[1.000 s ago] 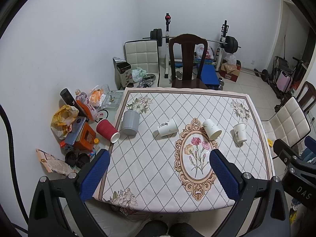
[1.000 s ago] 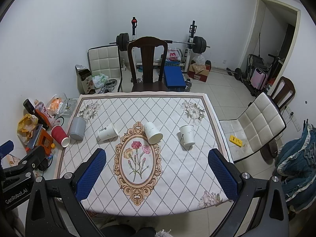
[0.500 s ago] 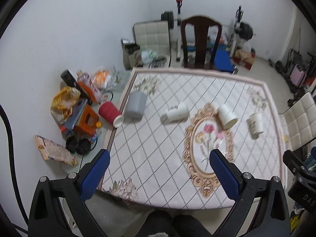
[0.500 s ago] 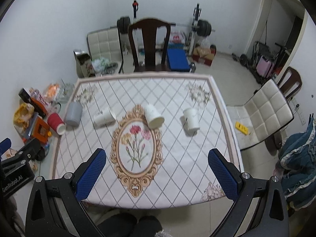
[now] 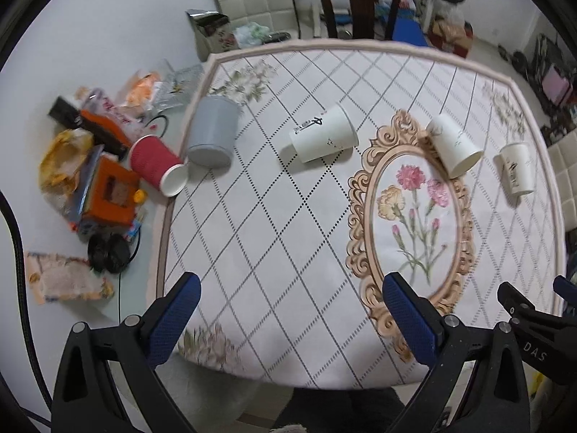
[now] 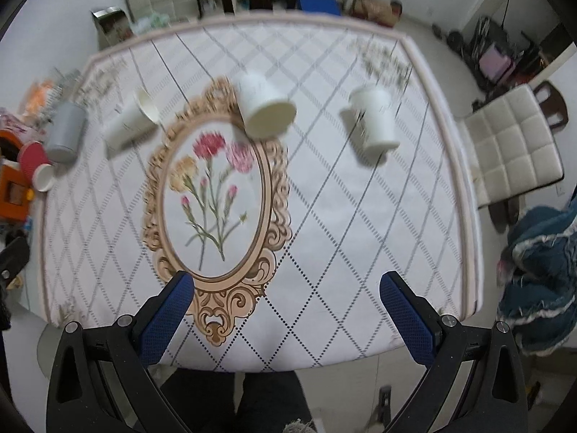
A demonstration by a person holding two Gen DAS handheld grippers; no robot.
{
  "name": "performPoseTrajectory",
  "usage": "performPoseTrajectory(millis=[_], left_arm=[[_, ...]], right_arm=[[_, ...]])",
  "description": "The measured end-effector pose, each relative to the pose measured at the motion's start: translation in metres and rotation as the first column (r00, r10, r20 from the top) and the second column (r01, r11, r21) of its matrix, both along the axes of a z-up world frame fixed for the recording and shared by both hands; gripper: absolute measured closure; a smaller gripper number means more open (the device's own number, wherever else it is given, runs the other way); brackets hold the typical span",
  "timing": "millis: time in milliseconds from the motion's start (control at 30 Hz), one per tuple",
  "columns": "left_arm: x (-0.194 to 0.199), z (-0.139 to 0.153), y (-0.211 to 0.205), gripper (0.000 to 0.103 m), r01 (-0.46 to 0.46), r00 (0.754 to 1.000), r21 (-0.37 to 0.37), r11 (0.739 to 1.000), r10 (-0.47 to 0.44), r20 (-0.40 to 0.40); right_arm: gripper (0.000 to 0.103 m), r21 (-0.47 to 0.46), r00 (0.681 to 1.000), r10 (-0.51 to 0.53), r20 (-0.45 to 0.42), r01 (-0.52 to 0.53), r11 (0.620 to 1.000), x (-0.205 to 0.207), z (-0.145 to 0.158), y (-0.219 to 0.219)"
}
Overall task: Flip cup upright
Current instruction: 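Reach the left gripper to the bird-print white cup and grasp it, then lift the bird-print cup with the left gripper toward the right gripper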
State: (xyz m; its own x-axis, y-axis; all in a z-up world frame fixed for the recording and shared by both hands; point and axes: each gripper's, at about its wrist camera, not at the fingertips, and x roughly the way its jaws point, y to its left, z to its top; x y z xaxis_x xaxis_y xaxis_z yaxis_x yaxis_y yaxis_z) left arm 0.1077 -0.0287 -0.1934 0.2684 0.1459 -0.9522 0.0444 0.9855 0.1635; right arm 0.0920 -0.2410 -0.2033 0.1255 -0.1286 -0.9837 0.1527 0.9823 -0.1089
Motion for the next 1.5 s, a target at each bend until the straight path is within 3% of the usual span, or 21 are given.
performPoseTrajectory(millis=[267, 367, 467, 667, 900, 933, 1000, 1033, 1067, 1300, 1500], left_arm=[[0.071, -0.05, 0.0, 0.0, 0.14, 0.989, 0.059, 0.988, -0.137, -0.046], [0.097, -0.063, -0.005, 0.0, 0.238, 0.971, 0.103, 0.966, -0.235, -0.041], [0.119, -0.078, -0.011, 0.0, 0.359, 0.933, 0.143, 0.922, -0.355, -0.052], [0.144, -0.112, -0.028, 0.001, 0.576, 0.817, 0.229, 0.785, -0.562, -0.131], [0.158, -0.143, -0.044, 0.012, 0.683, 0.73, 0.204, 0.702, -0.65, -0.21], [0.158, -0.146, -0.047, 0.019, 0.694, 0.719, 0.198, 0.692, -0.66, -0.217], [0.161, -0.154, -0.052, 0.023, 0.714, 0.7, 0.199, 0.672, -0.673, -0.239], [0.162, -0.157, -0.054, 0.032, 0.72, 0.693, 0.192, 0.667, -0.678, -0.244], [0.164, -0.16, -0.055, 0.047, 0.723, 0.689, 0.187, 0.665, -0.679, -0.252], [0.17, -0.164, -0.055, 0.049, 0.715, 0.697, 0.179, 0.676, -0.672, -0.248], [0.173, -0.161, -0.043, 0.049, 0.66, 0.747, 0.162, 0.733, -0.62, -0.239]], right_arm=[[0.0, -0.002, 0.991, -0.056, -0.121, 0.056, 0.998, 0.04, -0.061, 0.007], [0.0, -0.01, 0.985, -0.075, -0.153, 0.074, 0.997, 0.057, -0.076, 0.008], [0.0, -0.012, 0.977, -0.102, -0.184, 0.102, 0.995, 0.073, -0.093, 0.007], [0.0, -0.014, 0.966, -0.139, -0.219, 0.139, 0.99, 0.096, -0.114, 0.009], [0.0, -0.015, 0.957, -0.161, -0.242, 0.162, 0.987, 0.115, -0.128, 0.019], [0.0, -0.018, 0.956, -0.164, -0.244, 0.165, 0.986, 0.117, -0.13, 0.019], [0.0, -0.023, 0.952, -0.174, -0.251, 0.174, 0.984, 0.122, -0.132, 0.02], [0.0, -0.026, 0.951, -0.179, -0.253, 0.178, 0.984, 0.123, -0.131, 0.02], [0.0, -0.03, 0.95, -0.183, -0.253, 0.182, 0.983, 0.124, -0.132, 0.019], [0.0, -0.039, 0.943, -0.211, -0.257, 0.208, 0.977, 0.129, -0.14, 0.009], [0.0, -0.04, 0.944, -0.226, -0.241, 0.223, 0.974, 0.127, -0.132, -0.002]])
